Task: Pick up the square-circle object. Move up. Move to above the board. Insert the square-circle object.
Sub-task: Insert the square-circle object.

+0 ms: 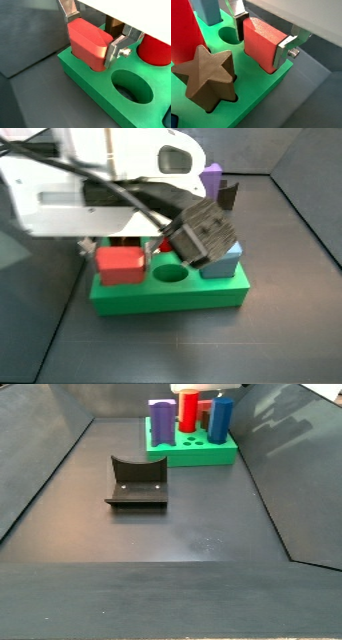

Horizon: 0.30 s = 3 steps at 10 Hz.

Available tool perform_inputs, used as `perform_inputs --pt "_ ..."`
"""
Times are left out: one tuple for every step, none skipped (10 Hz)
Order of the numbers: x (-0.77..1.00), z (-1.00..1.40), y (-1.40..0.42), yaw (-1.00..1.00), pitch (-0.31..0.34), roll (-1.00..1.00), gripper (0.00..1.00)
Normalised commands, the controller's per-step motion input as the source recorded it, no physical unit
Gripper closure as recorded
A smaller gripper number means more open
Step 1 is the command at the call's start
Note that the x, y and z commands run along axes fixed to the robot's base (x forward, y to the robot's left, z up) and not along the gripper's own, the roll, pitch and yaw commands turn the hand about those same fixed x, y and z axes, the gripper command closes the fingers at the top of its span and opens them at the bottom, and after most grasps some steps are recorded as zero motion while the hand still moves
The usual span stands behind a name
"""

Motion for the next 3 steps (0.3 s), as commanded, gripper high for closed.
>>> perform_inputs --pt "-0.08 -0.73 -0.32 0.11 -0.109 -0.12 1.0" --pt "-0.08 -0.69 -0.27 0.11 -0.116 -0.15 1.0" --pt "-0.07 -0.72 -0.23 0.09 -0.134 -0.12 1.0"
